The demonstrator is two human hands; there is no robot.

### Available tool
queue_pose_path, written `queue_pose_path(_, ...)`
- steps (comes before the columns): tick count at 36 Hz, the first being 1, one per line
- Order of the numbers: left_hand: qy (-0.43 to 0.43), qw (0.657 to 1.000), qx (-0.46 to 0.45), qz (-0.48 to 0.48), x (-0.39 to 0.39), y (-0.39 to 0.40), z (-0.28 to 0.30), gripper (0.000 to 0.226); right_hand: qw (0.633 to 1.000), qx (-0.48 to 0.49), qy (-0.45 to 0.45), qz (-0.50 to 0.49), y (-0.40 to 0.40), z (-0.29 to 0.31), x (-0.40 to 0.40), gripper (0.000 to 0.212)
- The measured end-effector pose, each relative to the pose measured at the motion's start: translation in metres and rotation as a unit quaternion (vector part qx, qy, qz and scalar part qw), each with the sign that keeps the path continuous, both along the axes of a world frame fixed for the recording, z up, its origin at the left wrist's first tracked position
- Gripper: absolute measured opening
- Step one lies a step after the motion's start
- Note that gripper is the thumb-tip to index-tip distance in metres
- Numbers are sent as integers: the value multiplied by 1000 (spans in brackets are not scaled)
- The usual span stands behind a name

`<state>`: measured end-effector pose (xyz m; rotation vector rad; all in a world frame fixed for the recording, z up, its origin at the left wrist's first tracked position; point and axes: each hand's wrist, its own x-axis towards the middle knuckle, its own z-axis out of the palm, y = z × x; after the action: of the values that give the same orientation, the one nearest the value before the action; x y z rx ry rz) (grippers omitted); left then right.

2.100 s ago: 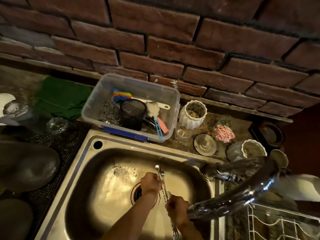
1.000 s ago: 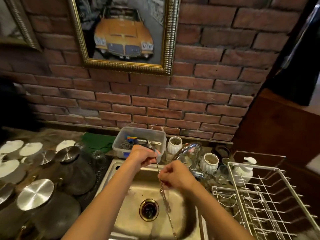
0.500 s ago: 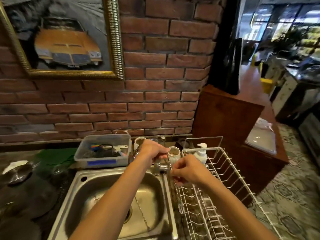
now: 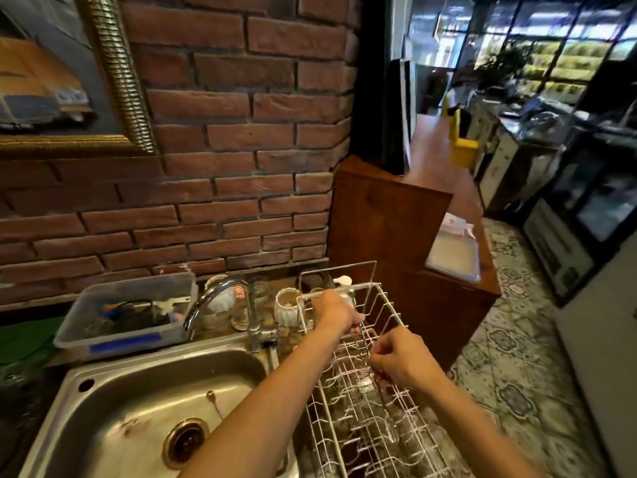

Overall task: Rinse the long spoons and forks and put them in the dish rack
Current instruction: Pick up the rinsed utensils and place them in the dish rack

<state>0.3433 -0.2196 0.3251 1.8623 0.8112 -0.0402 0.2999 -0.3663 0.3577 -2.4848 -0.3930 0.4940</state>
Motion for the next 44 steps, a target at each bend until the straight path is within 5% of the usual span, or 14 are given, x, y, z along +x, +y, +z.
queue_pose_path(9,81,996,-48,-8,19,-29,-19,28,996,-89,-24,-9,-16,-35,21,12)
queue_pose_path(17,55,996,-65,9,26,-37,-43,28,982,-173,-69,12,-18,-48,17,9)
queue_pose_path(44,80,995,45,-42,24,-53,-53,22,958,-259,-111,53,-13,-67,10,31)
